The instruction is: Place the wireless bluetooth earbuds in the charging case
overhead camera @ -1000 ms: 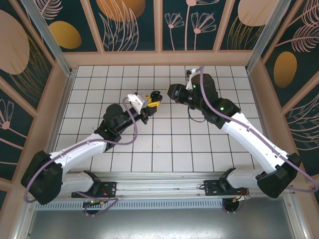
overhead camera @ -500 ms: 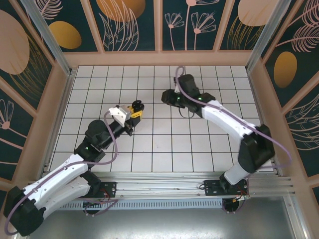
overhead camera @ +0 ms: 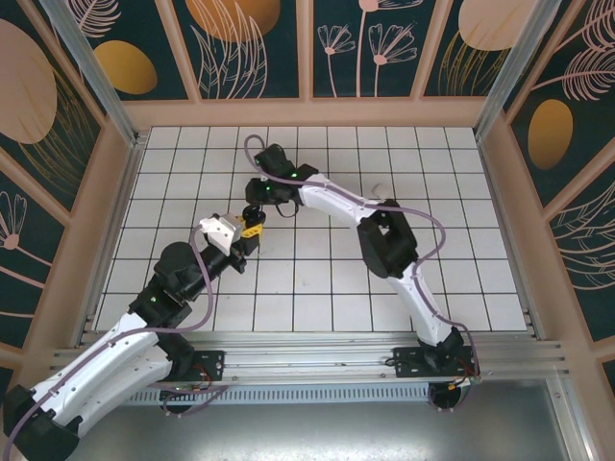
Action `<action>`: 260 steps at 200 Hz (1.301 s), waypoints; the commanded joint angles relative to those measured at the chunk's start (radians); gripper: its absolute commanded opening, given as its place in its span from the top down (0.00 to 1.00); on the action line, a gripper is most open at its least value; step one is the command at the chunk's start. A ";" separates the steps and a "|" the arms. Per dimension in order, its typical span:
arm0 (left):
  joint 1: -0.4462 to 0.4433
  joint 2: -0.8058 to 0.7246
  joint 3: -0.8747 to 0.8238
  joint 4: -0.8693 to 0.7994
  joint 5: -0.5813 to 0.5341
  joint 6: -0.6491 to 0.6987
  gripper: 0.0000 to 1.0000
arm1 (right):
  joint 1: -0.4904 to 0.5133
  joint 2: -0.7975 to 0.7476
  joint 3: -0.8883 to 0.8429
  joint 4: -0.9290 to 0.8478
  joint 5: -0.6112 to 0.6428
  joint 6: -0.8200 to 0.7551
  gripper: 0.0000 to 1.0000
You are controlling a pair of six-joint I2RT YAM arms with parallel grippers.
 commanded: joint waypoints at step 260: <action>-0.006 -0.069 -0.012 -0.075 -0.044 -0.008 1.00 | 0.101 0.250 0.259 -0.267 0.297 -0.113 0.74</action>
